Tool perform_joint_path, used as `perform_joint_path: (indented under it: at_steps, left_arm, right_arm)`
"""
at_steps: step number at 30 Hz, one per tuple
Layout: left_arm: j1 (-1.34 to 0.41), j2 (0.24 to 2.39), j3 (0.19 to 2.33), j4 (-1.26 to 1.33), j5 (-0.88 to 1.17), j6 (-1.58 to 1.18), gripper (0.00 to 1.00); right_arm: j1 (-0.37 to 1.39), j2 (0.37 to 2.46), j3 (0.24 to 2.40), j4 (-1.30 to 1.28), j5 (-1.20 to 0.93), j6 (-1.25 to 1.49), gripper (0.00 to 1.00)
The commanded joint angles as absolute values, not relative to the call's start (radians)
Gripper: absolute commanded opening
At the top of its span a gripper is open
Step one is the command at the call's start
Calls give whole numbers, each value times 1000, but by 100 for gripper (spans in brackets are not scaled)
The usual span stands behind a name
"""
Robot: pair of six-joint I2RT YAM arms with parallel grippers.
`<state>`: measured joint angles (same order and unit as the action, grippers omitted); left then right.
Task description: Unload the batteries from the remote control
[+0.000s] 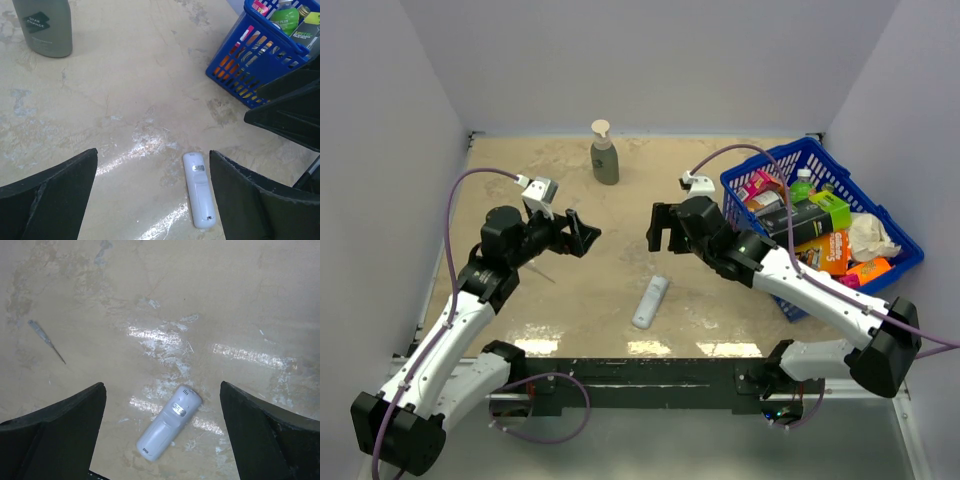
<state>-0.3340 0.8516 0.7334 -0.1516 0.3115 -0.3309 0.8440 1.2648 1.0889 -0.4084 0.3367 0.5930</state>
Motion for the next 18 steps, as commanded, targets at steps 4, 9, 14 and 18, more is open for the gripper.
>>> perform_joint_path:
  at_steps: [4, 9, 14, 18]
  left_arm:
    - [-328, 857, 785, -140, 307, -337, 96]
    - [-327, 838, 792, -143, 273, -337, 96]
    - [-327, 776, 790, -167, 100, -342, 95]
    - [-327, 663, 761, -137, -36, -348, 95]
  right_arm:
    - [844, 1256, 1176, -529, 474, 742, 97]
    - [845, 1321, 1244, -708, 517, 900, 90]
    - [857, 1332, 1201, -709, 431, 1018, 85]
    - [874, 1357, 1094, -643, 370, 1109, 80]
